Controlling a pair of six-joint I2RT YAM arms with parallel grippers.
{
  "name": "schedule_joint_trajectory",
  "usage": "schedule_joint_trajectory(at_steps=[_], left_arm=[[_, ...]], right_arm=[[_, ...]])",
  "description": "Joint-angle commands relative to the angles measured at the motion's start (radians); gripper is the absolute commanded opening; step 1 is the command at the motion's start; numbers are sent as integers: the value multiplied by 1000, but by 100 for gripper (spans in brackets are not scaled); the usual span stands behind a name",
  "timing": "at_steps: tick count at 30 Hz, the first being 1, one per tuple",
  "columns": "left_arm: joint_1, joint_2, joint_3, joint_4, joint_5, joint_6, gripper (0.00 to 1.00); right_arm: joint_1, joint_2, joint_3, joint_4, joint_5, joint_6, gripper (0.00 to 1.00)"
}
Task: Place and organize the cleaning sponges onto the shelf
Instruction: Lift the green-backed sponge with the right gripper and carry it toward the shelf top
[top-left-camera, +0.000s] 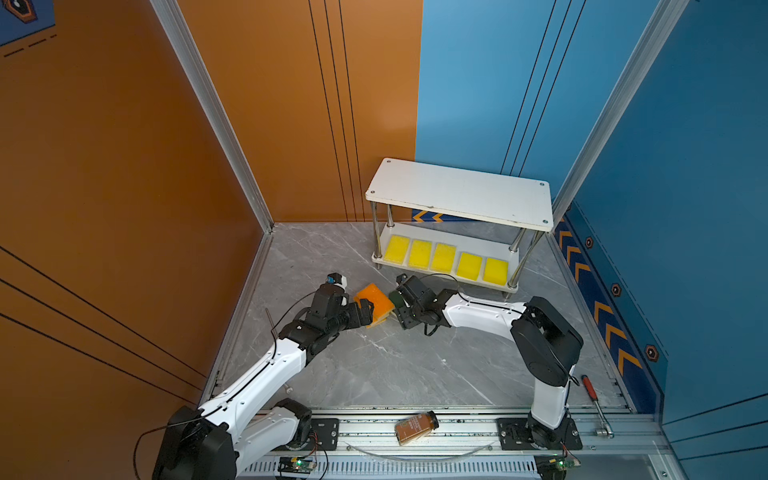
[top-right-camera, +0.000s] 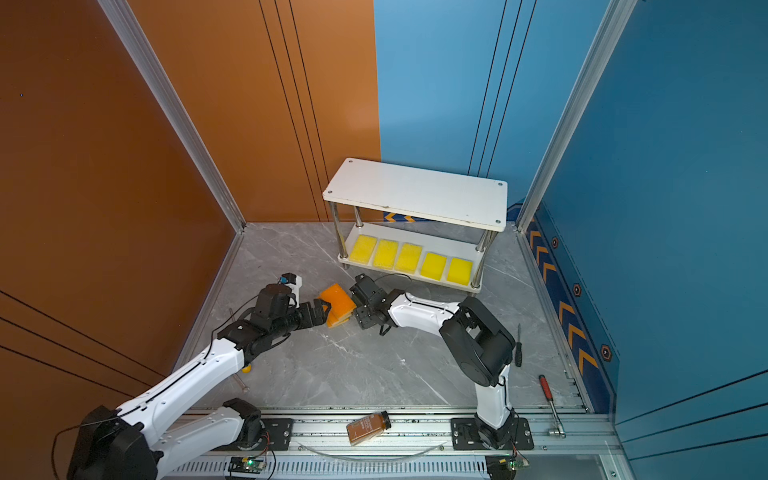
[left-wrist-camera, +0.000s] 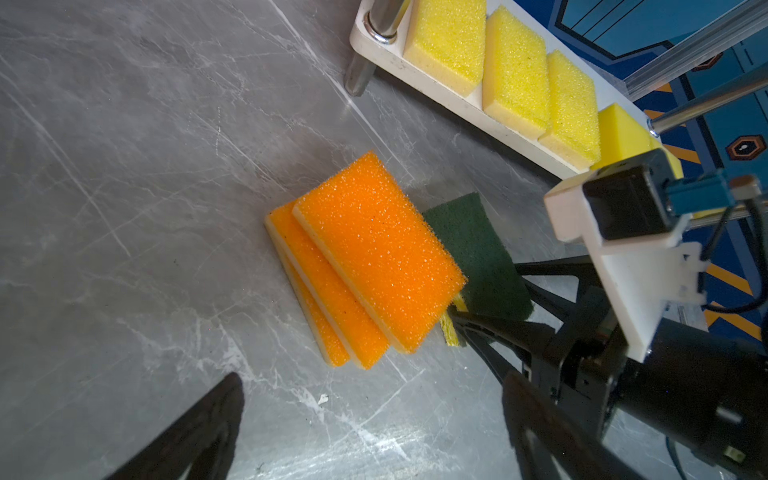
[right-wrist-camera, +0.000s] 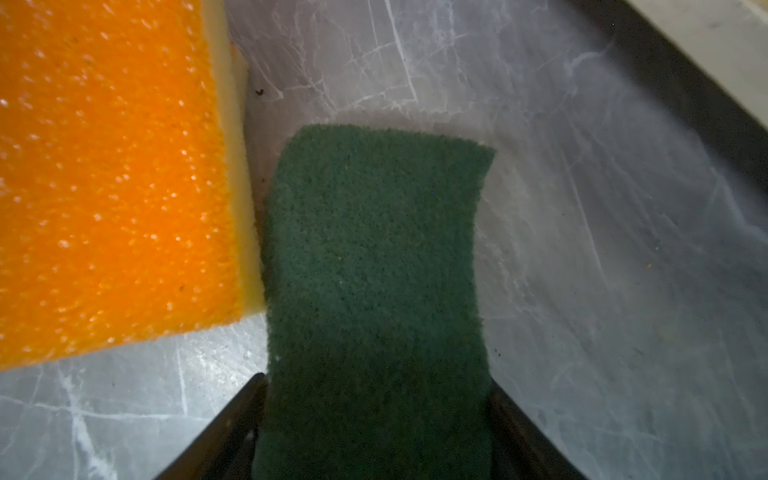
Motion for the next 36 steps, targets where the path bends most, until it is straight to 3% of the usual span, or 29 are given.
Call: schedule_joint_trajectory(at_steps=[1, 15, 24, 36], left_arm=[[10, 1, 15, -19, 15, -10, 98], [10, 5, 20, -19, 15, -14, 98], [12, 26, 33, -7, 30, -5, 98], [15, 70, 56, 1, 52, 4, 98]], right_arm=[[3, -4, 20, -34, 18, -9, 67], [-40, -159, -25, -105, -16, -12, 61], [-63, -385, -70, -233, -26, -36, 60], [-129, -720, 36, -437, -47, -46, 61]])
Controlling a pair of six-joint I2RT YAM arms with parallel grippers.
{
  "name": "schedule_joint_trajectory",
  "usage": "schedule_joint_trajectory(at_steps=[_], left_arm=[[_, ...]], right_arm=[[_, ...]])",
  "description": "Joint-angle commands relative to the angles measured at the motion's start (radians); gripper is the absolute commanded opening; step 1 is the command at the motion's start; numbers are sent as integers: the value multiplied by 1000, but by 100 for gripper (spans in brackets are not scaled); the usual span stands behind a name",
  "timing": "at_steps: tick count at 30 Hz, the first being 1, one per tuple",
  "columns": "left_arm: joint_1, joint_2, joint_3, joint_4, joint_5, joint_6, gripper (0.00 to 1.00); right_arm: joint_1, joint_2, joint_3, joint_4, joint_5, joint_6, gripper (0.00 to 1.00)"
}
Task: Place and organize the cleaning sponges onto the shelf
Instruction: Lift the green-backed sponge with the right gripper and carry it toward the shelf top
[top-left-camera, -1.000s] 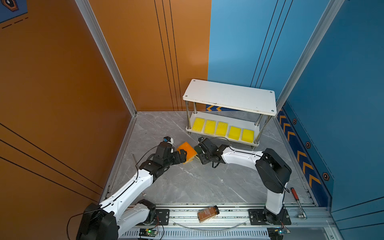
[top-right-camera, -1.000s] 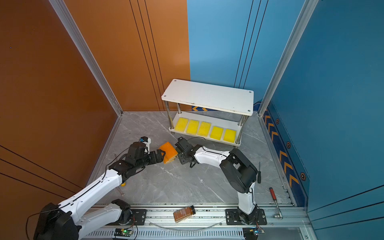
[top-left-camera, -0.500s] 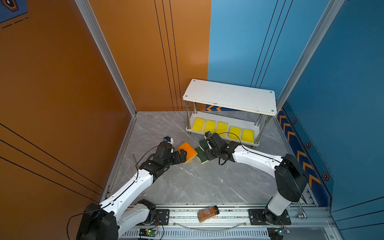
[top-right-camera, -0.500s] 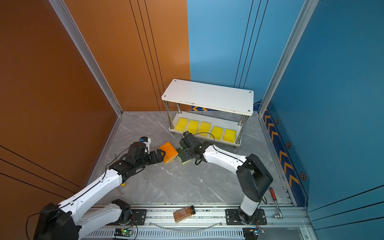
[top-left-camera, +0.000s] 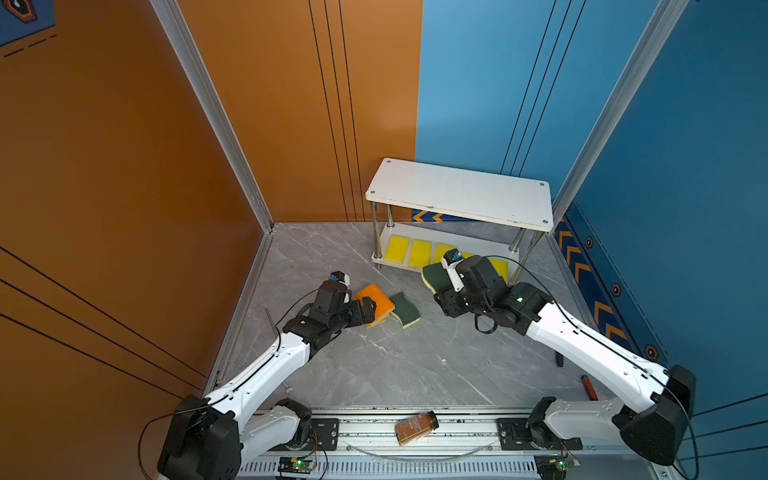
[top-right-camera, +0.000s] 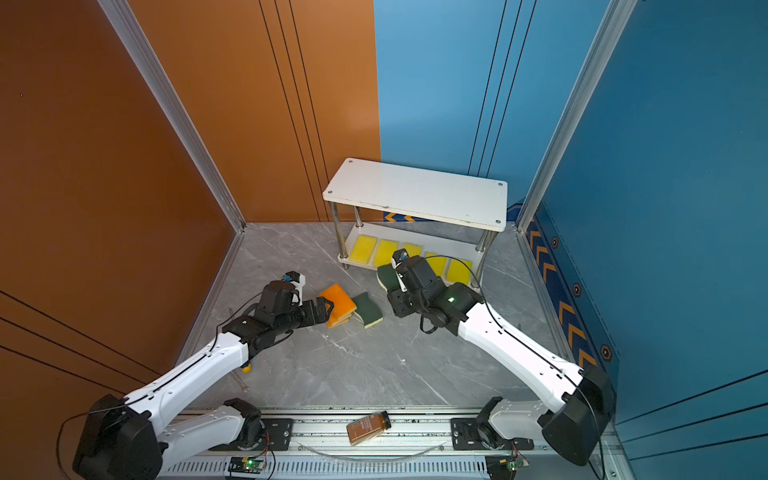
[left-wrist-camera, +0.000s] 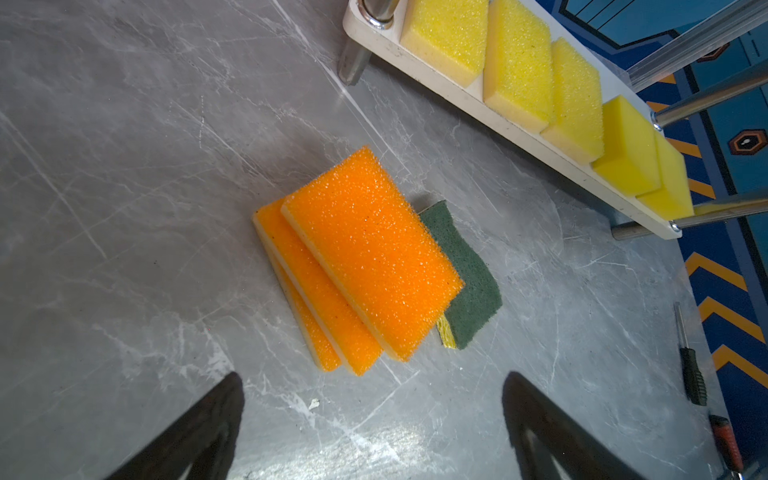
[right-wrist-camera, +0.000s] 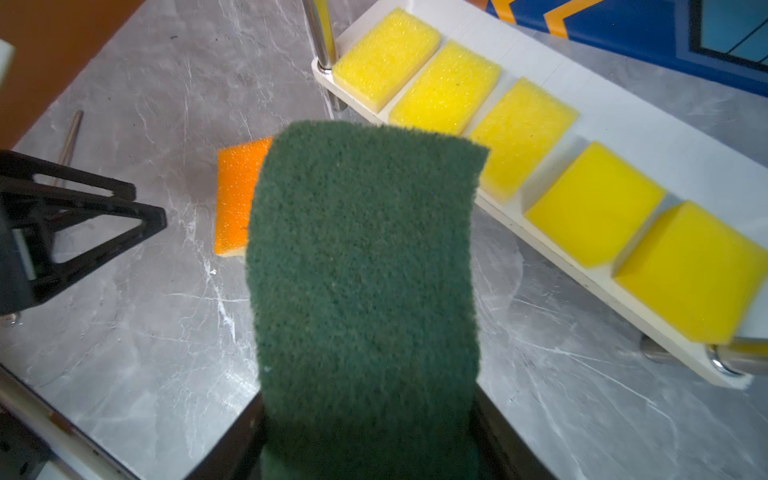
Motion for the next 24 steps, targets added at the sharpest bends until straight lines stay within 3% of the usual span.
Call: schedule_joint_trajectory(at_steps=[1, 10, 16, 24], left_arm=[[10, 6, 27, 2, 23, 10, 98], [10, 1, 9, 12, 23, 2, 98], [10, 4, 9, 11, 30, 1, 98], [12, 4, 8, 12, 29, 4, 98]], right_arm=[[-48, -91, 60, -76, -26, -10, 61], [-229, -181, 261, -158, -48, 3, 61], [-353, -132, 421, -219, 80, 39, 60], [-486, -6, 563, -218, 129, 44, 60]])
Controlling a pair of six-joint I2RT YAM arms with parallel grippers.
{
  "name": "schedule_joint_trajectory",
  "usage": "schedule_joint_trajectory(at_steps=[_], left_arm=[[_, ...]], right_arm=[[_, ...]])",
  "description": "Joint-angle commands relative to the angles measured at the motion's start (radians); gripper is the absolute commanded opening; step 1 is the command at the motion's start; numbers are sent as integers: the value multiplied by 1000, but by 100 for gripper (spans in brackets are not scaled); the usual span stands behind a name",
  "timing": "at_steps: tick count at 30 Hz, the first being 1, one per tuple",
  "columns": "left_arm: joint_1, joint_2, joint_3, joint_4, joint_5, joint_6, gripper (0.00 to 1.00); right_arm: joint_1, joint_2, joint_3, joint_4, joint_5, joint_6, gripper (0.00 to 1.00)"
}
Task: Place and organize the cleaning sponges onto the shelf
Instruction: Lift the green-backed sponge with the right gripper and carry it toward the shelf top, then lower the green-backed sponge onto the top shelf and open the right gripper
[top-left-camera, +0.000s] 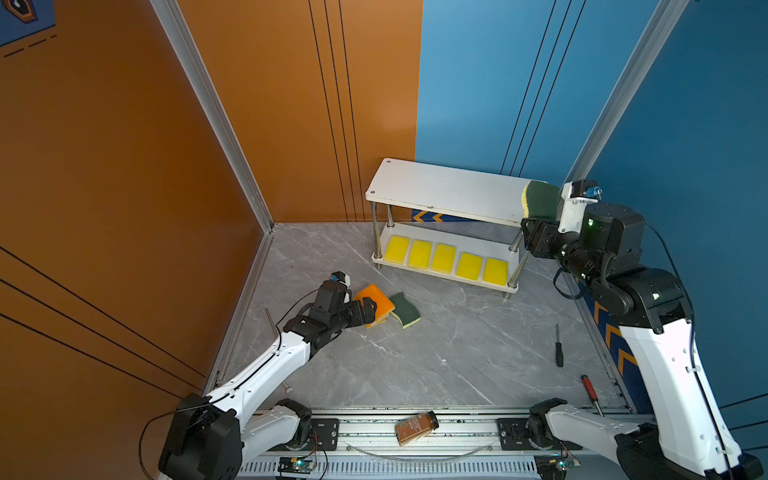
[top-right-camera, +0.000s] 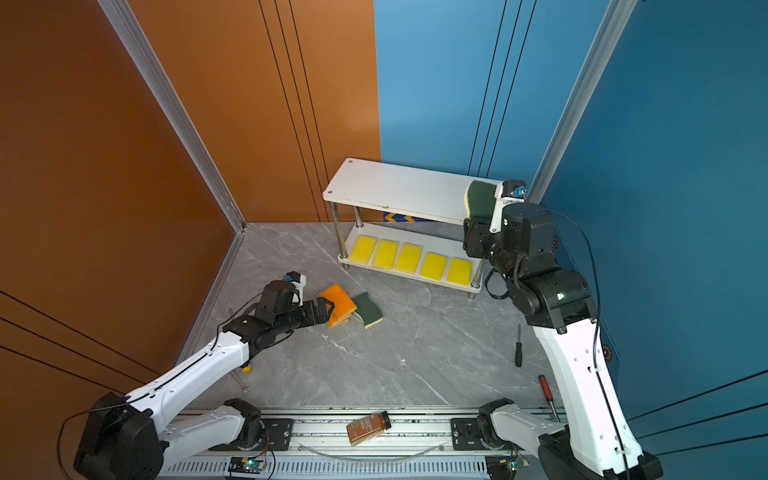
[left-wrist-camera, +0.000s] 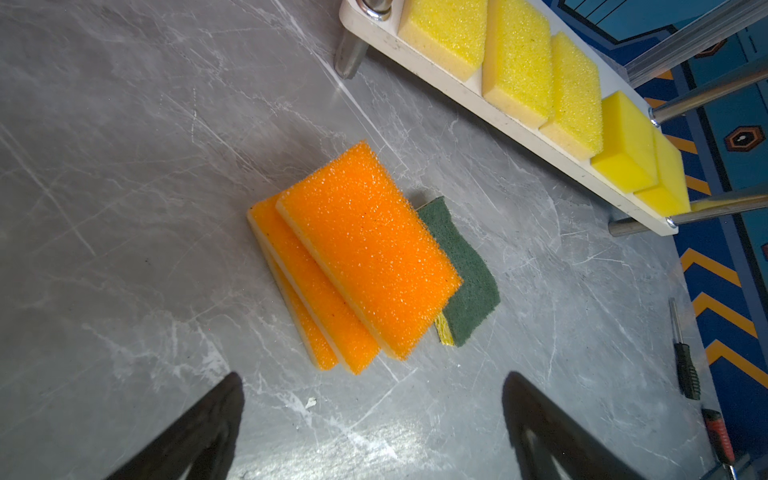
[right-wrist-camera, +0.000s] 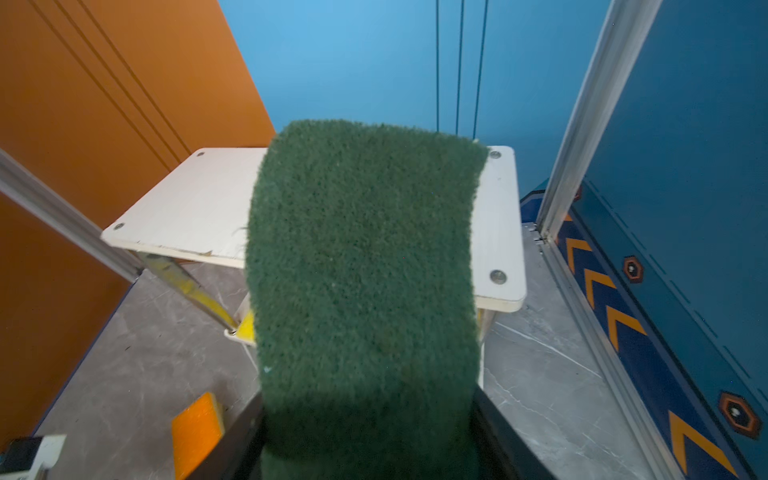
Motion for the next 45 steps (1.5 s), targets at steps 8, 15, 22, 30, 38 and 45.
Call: schedule_joint_trajectory(at_steps=[8, 15, 22, 30, 38, 45], left_arm=[[10, -13, 10, 5, 11, -2, 98], [9, -21, 12, -2, 6, -3, 98], [10, -34, 12, -25, 1, 0, 98], [11, -45, 17, -42, -7, 11, 98], [13, -47, 14, -45, -11, 14, 98], [15, -46, 13, -46, -11, 12, 98]], right_arm=[[-157, 160, 120, -24, 14, 88, 59], [-155, 221, 122, 22, -5, 117, 59], [-124, 301, 182, 27, 20, 125, 58], [-54, 415, 299, -28, 118, 88, 59], [-28, 473, 362, -81, 204, 61, 59], [-24, 487, 364, -111, 243, 41, 59]])
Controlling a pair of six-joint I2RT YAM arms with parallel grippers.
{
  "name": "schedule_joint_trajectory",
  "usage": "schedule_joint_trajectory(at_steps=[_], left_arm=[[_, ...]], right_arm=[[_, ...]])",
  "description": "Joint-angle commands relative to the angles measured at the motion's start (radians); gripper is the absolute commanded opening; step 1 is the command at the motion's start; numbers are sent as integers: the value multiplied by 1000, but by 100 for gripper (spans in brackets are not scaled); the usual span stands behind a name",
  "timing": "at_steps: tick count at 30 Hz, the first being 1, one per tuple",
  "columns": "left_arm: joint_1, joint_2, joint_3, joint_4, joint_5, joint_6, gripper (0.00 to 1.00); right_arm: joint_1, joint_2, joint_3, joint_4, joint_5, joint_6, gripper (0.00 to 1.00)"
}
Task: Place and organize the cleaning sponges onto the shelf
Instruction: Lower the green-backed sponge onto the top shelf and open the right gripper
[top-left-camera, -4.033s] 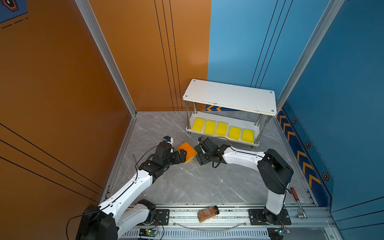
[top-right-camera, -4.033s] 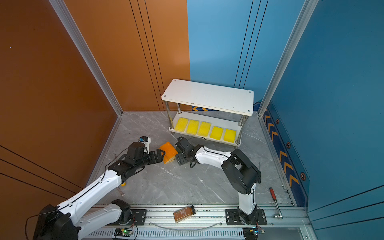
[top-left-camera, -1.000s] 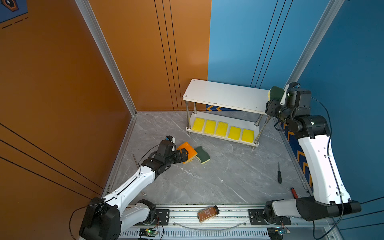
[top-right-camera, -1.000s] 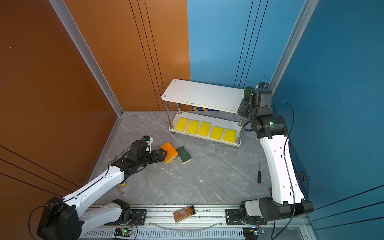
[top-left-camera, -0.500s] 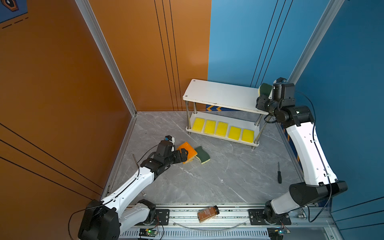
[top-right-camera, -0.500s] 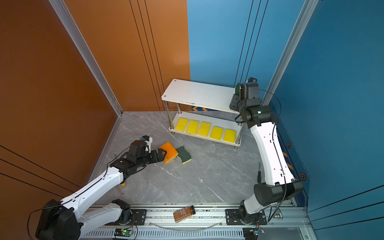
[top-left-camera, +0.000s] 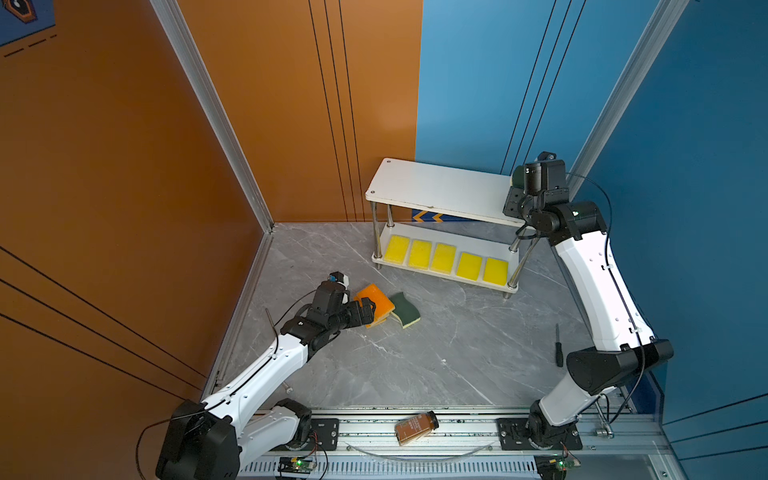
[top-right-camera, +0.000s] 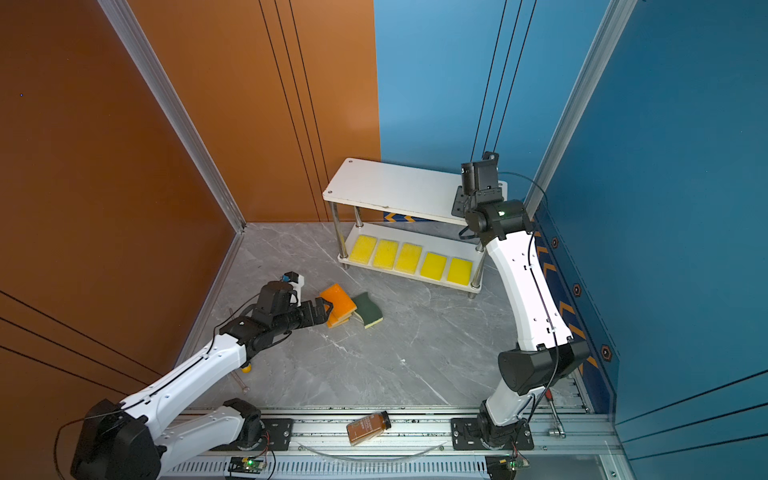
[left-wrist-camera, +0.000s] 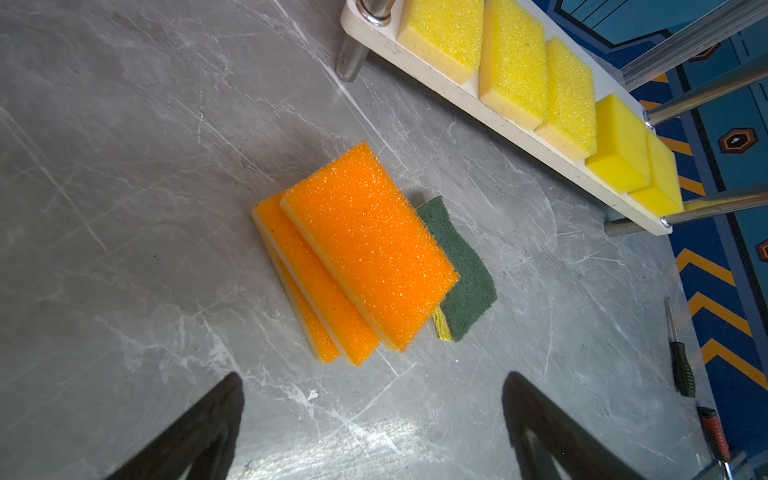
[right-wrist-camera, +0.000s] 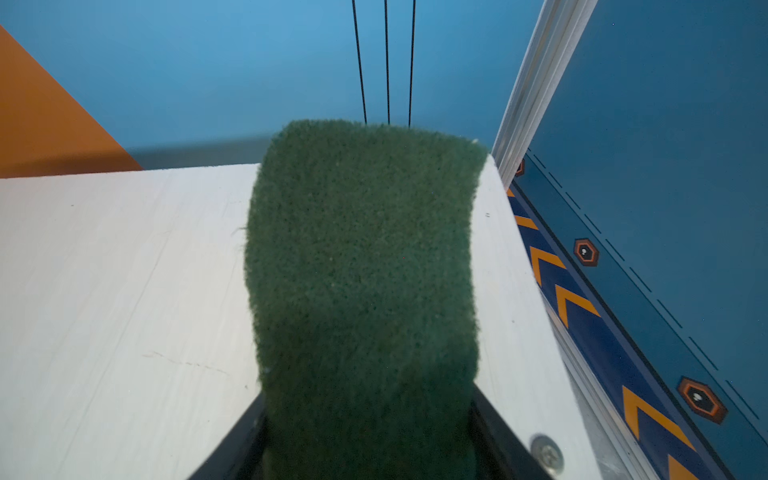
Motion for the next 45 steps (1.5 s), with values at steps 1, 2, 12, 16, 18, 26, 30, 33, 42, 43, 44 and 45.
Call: schedule_joint_trajectory(at_steps=[1, 2, 12, 16, 18, 26, 30, 33, 42, 43, 44, 45], left_arm=[[10, -16, 13, -21, -11, 10, 98], [10, -16, 13, -21, -11, 10, 98], [10, -17, 13, -26, -12, 6, 98], [10, -21, 9, -25, -16, 1, 98], [10, -21, 10, -26, -15, 2, 98], [10, -16, 14, -26, -15, 0, 98], [10, -17, 12, -26, -15, -2, 98], [10, -19, 12, -27, -14, -2, 98], [10, -25, 12, -32, -29, -1, 98], [10, -26, 13, -32, -31, -2, 98], [10, -25, 14, -32, -31, -1, 98], [10, -25, 15, -32, -32, -1, 98]], right_arm=[[3, 13, 30, -47, 53, -25, 60], [3, 16, 29, -51, 53, -27, 60], [-21, 21, -5, -58, 35, -31, 60], [-37, 15, -28, -57, 34, -30, 60], [-40, 11, -37, -57, 38, -30, 60], [-40, 17, -54, -56, 16, -28, 60], [-37, 22, -54, -56, 12, -22, 62], [-37, 27, -54, -55, 6, -22, 63], [-37, 40, -60, -56, 6, -25, 68], [-37, 40, -59, -55, 7, -25, 70], [-36, 42, -59, -55, 6, -25, 71], [-37, 42, -59, -54, 8, -25, 72]])
